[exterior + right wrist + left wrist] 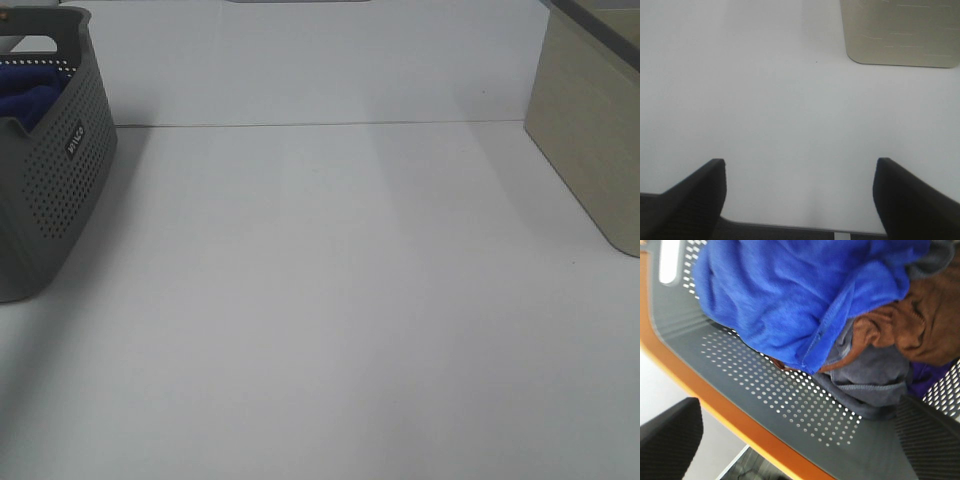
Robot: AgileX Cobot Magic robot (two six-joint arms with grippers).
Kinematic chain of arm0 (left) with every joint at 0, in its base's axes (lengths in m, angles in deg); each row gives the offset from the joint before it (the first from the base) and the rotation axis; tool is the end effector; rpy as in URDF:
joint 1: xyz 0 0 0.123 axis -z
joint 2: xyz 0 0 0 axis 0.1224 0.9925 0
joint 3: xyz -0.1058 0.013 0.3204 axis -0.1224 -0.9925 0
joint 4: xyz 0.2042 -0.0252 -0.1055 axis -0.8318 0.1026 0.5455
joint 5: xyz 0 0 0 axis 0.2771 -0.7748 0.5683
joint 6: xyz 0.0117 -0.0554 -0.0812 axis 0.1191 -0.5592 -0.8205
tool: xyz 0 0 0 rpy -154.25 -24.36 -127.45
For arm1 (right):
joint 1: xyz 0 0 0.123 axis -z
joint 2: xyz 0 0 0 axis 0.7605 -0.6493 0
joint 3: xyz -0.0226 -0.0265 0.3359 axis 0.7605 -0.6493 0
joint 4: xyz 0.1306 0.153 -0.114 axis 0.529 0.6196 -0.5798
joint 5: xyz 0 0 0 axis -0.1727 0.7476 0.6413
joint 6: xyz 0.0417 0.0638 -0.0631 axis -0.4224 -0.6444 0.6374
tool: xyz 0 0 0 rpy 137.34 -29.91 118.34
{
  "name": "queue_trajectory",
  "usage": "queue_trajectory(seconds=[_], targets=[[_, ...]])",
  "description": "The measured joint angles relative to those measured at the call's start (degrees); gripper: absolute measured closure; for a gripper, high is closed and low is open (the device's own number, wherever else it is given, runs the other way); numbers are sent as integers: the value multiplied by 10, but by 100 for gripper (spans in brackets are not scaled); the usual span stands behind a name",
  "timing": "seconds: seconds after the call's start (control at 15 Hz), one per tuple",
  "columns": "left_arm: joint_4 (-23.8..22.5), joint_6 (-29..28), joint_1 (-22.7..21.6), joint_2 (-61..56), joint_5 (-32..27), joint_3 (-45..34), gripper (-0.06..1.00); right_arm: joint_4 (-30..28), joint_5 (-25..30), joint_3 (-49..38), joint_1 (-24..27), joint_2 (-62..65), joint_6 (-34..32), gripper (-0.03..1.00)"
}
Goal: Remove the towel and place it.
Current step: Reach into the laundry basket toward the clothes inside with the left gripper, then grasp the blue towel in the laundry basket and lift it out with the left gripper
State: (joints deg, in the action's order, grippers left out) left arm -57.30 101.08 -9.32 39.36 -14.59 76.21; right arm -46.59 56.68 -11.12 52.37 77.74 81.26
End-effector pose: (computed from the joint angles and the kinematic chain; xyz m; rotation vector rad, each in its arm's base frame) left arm 0.3911 0.0386 0.3915 1.4352 2.4187 0.6572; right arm -0.0676 0.0117 0.2466 -0.0871 2.1339 0.0095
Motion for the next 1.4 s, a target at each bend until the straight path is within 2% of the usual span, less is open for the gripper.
queue_trajectory(seconds=[0.13, 0.4, 0.73, 1.07, 1.2, 1.33, 1.4], targets=[[-29, 20, -8, 47, 1, 1, -5, 0, 0, 0, 0, 0, 0, 18], [-33, 50, -61, 101, 35, 3, -5, 0, 0, 0, 0, 0, 0, 18], [-30, 76, -64, 176, 119, 3, -5, 0, 0, 0, 0, 0, 0, 18], [-30, 93, -64, 221, 131, 3, -4, 0, 0, 0, 0, 0, 0, 18], [-30, 99, -64, 223, 130, 3, 5, 0, 0, 0, 0, 0, 0, 18], [-30, 101, -64, 223, 121, 3, 37, 0, 0, 0, 0, 0, 0, 18], [-30, 101, -64, 223, 119, 3, 48, 0, 0, 0, 0, 0, 0, 18]])
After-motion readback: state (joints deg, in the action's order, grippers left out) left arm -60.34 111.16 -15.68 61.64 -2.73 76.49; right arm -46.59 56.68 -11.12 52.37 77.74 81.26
